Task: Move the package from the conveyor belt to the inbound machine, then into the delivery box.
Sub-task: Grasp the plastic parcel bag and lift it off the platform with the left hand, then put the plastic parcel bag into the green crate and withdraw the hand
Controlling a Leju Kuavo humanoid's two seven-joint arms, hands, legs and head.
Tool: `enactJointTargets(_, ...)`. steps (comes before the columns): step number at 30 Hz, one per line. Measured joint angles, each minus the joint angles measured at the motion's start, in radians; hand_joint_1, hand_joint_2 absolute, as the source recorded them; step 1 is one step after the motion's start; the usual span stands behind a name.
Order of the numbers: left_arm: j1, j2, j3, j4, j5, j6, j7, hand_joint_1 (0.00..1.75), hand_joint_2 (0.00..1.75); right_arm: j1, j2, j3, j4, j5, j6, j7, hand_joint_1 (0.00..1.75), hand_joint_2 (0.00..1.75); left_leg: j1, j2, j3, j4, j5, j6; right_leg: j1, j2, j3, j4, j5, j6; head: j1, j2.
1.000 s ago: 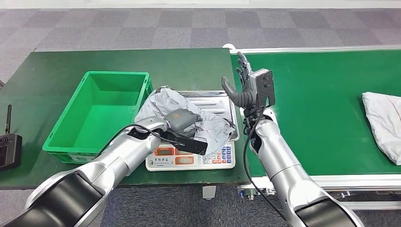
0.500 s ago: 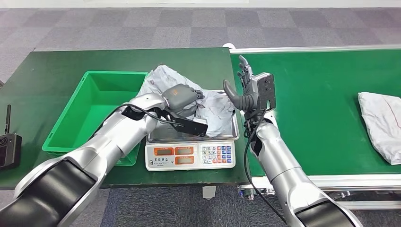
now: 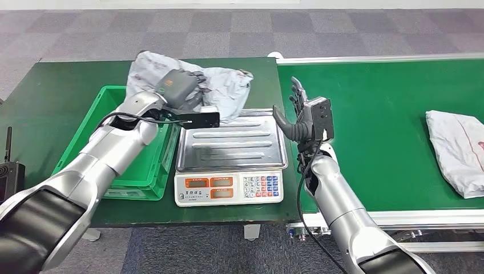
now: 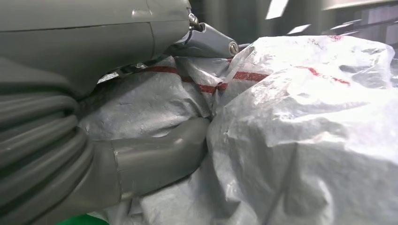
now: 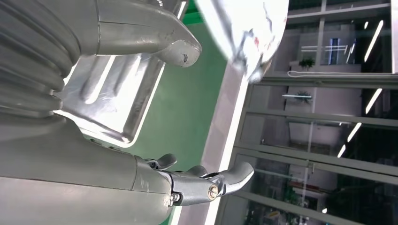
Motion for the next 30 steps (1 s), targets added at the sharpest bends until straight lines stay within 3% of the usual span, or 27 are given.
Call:
enactJointTargets(6, 0.073, 0.156, 0.116, 0.092, -0.011, 0.128, 0.098, 1.75, 1.75, 0.062, -0.034, -0.022, -0.054, 0.021, -0.015, 0.008, 0.00, 1.75, 0.000, 0.007, 0.001, -0.001, -0.001, -0.001, 0.000, 0.006, -0.003, 0.000, 0.000, -0.001, 0.000, 0.000)
enactJointTargets(10, 0.128, 0.220, 0.187, 0.122, -0.025, 0.157, 0.140, 1.75, 1.75, 0.079, -0.044, -0.030, -0.071, 0.026, -0.012, 0.010, 0.00, 1.75, 0.001, 0.004, 0.000, -0.001, -0.001, -0.001, 0.001, 0.003, -0.003, 0.000, 0.000, -0.002, 0.000, 0.000)
enactJointTargets(14, 0.167, 0.239, 0.239, 0.134, -0.054, 0.173, 0.179, 0.00, 1.75, 0.090, -0.044, -0.031, -0.085, 0.037, -0.012, 0.013, 0.00, 1.75, 0.001, 0.003, -0.001, -0.001, -0.001, -0.001, 0.000, 0.002, -0.003, 0.000, 0.000, -0.002, 0.000, 0.000)
enactJointTargets(25, 0.220, 0.207, 0.364, 0.105, -0.075, 0.197, 0.090, 0.00, 1.75, 0.103, -0.033, -0.034, -0.111, 0.073, -0.010, 0.027, 0.00, 1.75, 0.000, 0.003, -0.001, -0.001, -0.001, -0.001, -0.001, 0.002, -0.003, 0.000, 0.000, -0.002, 0.000, 0.000)
enactJointTargets(30, 0.227, 0.173, 0.416, 0.062, 0.011, 0.177, 0.000, 0.00, 1.75, 0.101, -0.026, -0.034, -0.111, 0.097, -0.032, 0.028, 0.00, 1.75, 0.000, 0.003, -0.001, -0.001, -0.001, -0.001, -0.001, 0.001, -0.003, 0.000, 0.000, -0.002, 0.000, 0.000)
